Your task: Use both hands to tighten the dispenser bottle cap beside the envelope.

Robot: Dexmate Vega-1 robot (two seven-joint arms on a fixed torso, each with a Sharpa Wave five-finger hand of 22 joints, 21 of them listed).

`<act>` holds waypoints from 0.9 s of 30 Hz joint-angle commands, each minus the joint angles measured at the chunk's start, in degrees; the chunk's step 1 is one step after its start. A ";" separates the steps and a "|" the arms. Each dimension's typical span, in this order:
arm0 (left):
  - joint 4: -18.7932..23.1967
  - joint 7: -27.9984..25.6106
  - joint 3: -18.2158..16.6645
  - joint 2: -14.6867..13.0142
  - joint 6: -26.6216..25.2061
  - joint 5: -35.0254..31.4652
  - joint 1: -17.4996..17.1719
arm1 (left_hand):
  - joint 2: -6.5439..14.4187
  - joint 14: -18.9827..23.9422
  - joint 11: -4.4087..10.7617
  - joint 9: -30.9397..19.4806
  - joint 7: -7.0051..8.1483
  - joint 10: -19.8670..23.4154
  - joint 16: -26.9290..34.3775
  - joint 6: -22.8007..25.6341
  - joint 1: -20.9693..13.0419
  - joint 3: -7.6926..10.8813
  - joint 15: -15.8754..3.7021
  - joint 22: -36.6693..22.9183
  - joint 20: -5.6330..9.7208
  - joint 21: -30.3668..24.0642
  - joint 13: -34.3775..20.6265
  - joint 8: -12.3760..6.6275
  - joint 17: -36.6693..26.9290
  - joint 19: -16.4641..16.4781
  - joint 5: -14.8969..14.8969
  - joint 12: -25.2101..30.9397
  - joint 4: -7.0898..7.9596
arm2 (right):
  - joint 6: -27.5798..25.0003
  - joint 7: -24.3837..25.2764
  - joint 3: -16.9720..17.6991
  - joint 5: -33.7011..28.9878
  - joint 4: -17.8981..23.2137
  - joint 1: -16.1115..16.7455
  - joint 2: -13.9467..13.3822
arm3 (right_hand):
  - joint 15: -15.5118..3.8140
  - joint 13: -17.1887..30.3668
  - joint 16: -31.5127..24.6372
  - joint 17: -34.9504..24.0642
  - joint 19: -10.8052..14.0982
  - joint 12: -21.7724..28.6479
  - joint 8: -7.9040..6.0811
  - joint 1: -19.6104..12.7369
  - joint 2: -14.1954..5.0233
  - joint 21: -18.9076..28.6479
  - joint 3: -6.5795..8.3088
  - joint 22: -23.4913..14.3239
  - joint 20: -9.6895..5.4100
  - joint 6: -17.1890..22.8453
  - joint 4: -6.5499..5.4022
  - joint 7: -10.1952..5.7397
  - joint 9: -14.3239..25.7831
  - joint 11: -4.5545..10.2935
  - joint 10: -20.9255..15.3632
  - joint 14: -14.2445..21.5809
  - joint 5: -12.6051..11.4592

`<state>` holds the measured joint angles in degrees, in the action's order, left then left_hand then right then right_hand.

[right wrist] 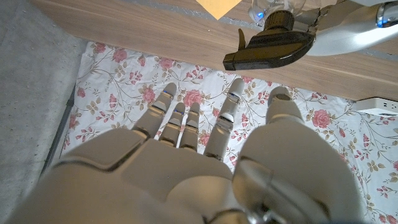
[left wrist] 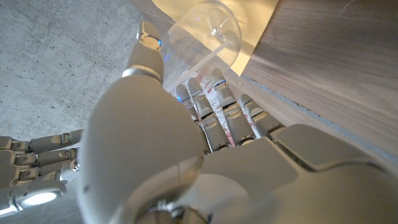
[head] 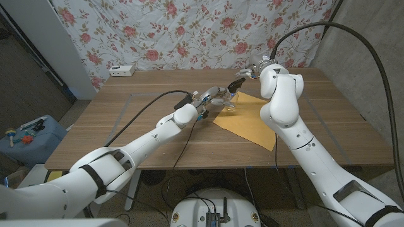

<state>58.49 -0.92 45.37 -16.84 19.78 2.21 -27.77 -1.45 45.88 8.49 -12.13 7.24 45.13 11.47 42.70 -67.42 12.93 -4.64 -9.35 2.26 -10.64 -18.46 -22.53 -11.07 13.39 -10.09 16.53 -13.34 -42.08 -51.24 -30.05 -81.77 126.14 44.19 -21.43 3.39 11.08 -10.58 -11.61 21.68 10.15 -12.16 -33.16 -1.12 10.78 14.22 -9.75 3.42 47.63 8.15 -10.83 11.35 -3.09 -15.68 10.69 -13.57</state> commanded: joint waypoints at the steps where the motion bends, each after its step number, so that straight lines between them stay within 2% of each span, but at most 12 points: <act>1: -0.38 -0.09 -0.10 0.20 -0.01 0.22 0.27 | 7.01 1.01 0.88 -0.21 -1.92 4.01 0.40 8.14 5.53 5.19 -5.54 -0.08 4.64 0.17 -12.90 -0.40 -0.19 0.54 -0.38 0.27 4.69 | -0.91 -1.82 0.41 8.31 1.70 -1.87 -4.46 | 0.48 0.25 0.03 -0.19 -1.11 -0.09 0.76 -1.21 -0.04 -0.28 0.33 -0.22 0.24 -2.96 0.56 -0.39 0.45 -0.09 1.92 -1.68 -0.36; 3: -0.62 -0.02 -0.17 0.33 0.18 0.43 0.33 | 6.98 1.02 0.93 -0.21 -1.85 4.09 0.38 8.27 5.53 5.19 -5.54 -0.08 4.65 0.17 -12.91 -0.44 -0.16 0.53 -0.38 0.29 4.67 | -1.49 -2.30 -0.03 9.19 1.71 -2.51 -5.25 | 0.87 0.27 0.08 -0.13 -1.65 -0.09 0.99 -1.93 -0.17 -0.29 0.53 -0.21 0.57 -4.26 0.79 -0.64 0.55 0.07 2.92 -2.59 -0.43; 7: -0.81 -0.08 -0.18 0.40 0.35 0.43 0.46 | 6.98 1.04 0.98 -0.21 -1.99 4.09 0.35 8.24 5.52 5.24 -5.52 -0.08 4.66 0.17 -12.93 -0.42 -0.12 0.53 -0.39 0.28 4.66 | -2.44 -3.29 -0.89 11.22 1.76 -3.80 -6.93 | 1.40 0.32 -0.09 -0.08 -2.87 0.01 1.96 -2.99 -0.03 -0.21 0.56 -0.18 1.04 -10.08 0.88 -1.25 0.76 -0.08 5.76 -4.59 -0.50; 12: -1.43 0.04 -0.10 0.58 0.78 0.39 0.80 | 6.93 1.07 0.86 -0.21 -1.94 4.21 0.38 8.26 5.47 5.22 -5.55 -0.08 4.72 0.17 -12.94 -0.42 -0.14 0.53 -0.39 0.31 4.60 | -3.74 -4.23 -2.26 13.39 1.56 -5.60 -8.87 | 2.30 0.38 -0.04 0.16 -4.59 0.05 1.99 -5.45 0.50 -0.18 0.96 -0.17 1.34 -16.22 1.41 -1.73 0.92 0.02 9.53 -7.28 -0.71; 21: -2.64 0.37 0.06 1.00 1.64 0.40 1.48 | 6.97 1.07 1.03 -0.21 -1.97 4.19 0.34 8.31 5.53 5.27 -5.51 -0.08 4.72 0.17 -12.94 -0.41 -0.11 0.51 -0.38 0.27 4.64 | -5.04 -4.49 -5.29 17.61 0.80 -8.82 -12.01 | 2.91 0.44 -0.09 0.32 -5.89 0.19 2.13 -9.75 0.92 -0.06 2.27 -0.15 1.46 -23.15 1.87 -1.70 0.88 0.04 13.28 -9.74 -0.51; 27: -2.66 0.45 0.10 1.01 1.80 0.34 1.63 | 6.99 1.10 1.00 -0.21 -1.88 4.18 0.35 8.28 5.52 5.29 -5.58 -0.08 4.73 0.16 -12.96 -0.38 -0.11 0.53 -0.38 0.25 4.64 | -6.22 -4.30 -7.78 18.81 0.15 -10.70 -13.69 | 3.41 0.49 -0.25 0.14 -7.23 0.11 2.04 -12.71 1.81 -0.12 3.48 -0.11 1.63 -28.57 1.86 -1.63 0.87 -0.09 17.24 -11.58 0.92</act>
<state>56.40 -0.88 45.32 -16.04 20.74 2.57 -26.58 -1.45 46.18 8.49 -12.13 7.24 45.13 11.48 42.70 -67.42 13.03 -4.95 -9.35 2.26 -10.64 -18.46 -22.55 -11.04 13.39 -10.09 16.45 -13.43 -46.48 -55.31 -32.95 -66.39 127.48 38.15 -30.40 6.46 11.35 -10.59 -11.26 15.23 10.15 -10.16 -44.89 0.35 10.57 17.11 -9.75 4.96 20.78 10.02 -12.55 12.15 -3.17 0.15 -0.16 -13.08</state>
